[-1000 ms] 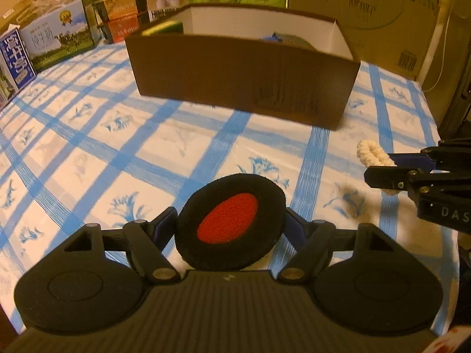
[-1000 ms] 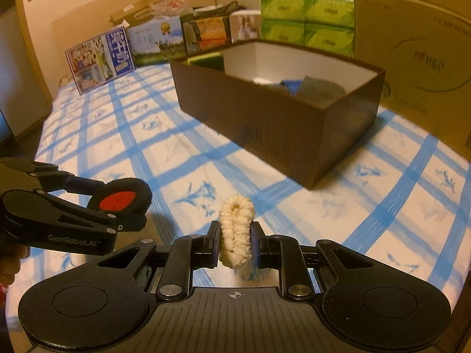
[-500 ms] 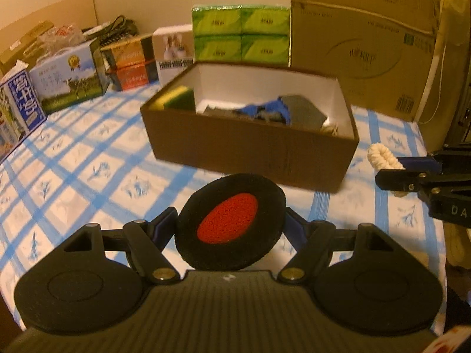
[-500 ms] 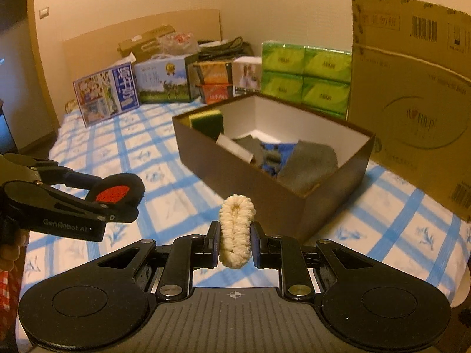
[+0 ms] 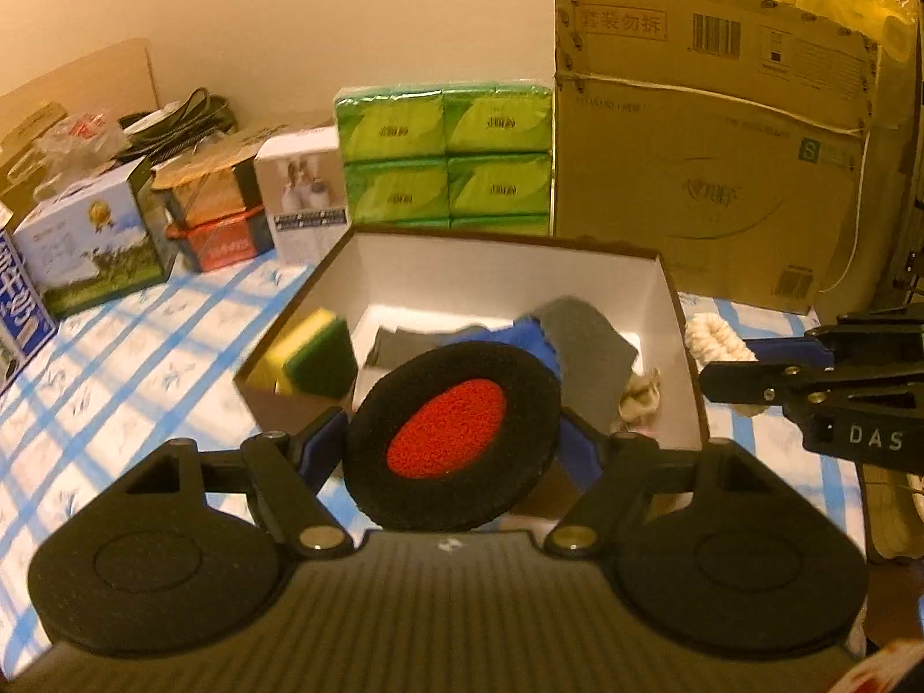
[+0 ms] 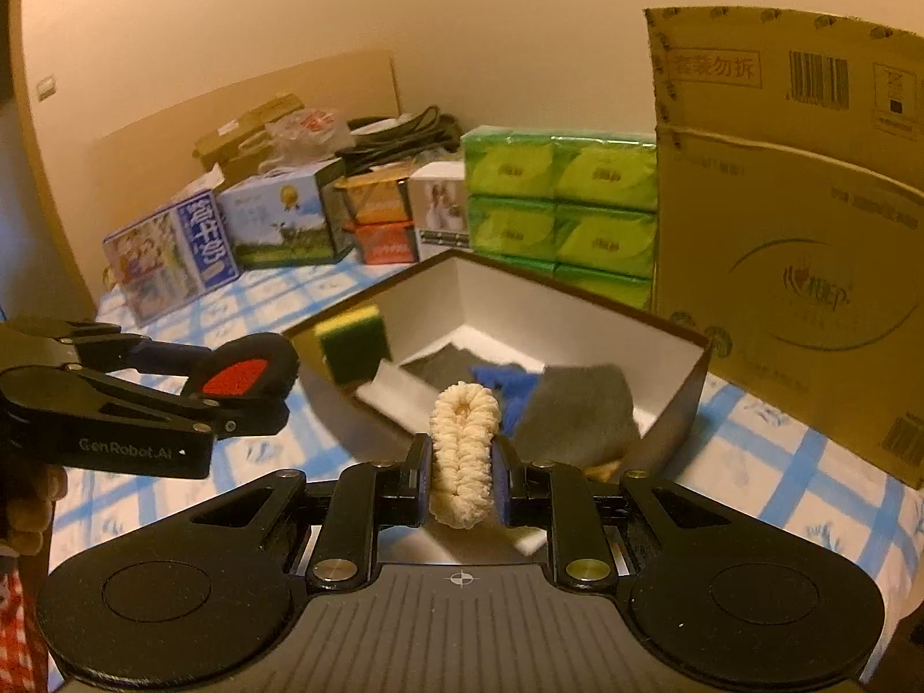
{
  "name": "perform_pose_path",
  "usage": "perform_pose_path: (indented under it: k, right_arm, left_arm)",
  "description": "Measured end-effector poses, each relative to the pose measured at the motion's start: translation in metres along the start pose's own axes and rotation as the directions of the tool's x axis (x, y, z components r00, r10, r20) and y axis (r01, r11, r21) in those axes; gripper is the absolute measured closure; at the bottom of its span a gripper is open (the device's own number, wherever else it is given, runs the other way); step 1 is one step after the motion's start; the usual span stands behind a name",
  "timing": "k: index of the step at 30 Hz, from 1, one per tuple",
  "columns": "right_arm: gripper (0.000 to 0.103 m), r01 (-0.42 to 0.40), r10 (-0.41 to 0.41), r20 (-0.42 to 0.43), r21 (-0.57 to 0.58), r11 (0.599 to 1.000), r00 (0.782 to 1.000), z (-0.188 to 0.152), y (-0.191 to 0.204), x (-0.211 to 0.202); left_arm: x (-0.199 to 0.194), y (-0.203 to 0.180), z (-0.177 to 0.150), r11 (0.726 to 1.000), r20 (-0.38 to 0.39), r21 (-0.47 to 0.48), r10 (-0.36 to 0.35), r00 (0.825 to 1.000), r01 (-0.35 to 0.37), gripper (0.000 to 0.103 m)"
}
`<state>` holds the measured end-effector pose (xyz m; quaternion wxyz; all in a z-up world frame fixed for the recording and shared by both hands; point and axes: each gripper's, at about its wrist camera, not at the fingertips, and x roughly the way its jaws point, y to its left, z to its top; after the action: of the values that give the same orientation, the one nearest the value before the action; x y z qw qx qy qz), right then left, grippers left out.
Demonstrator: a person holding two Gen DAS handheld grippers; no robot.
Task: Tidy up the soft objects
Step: 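Carry the pad and hair tie over the brown box with both tools, then open both tools to drop the pad and hair tie into the box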
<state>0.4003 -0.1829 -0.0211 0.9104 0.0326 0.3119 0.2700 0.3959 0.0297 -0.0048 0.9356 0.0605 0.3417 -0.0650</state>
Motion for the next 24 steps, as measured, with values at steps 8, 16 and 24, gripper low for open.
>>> perform_pose_path:
  k: [8, 16, 24]
  right_arm:
    - [0.081, 0.010, -0.010, -0.003, 0.023, 1.000, 1.000, 0.041, -0.022, 0.045]
    - [0.081, 0.033, -0.033, -0.039, 0.008, 0.999, 0.999, 0.065, -0.039, 0.098]
    - [0.081, 0.031, -0.026, -0.059, 0.081, 0.996, 0.998, 0.078, -0.066, 0.134]
  left_arm:
    - [0.053, 0.011, 0.043, 1.000, -0.030, 0.008, -0.020, 0.999, 0.020, 0.027]
    - [0.111, 0.023, 0.071, 1.000, -0.079, 0.006, -0.002, 0.997, 0.002, 0.027]
    - [0.148, 0.035, 0.087, 1.000, -0.086, -0.015, 0.024, 0.996, -0.025, 0.024]
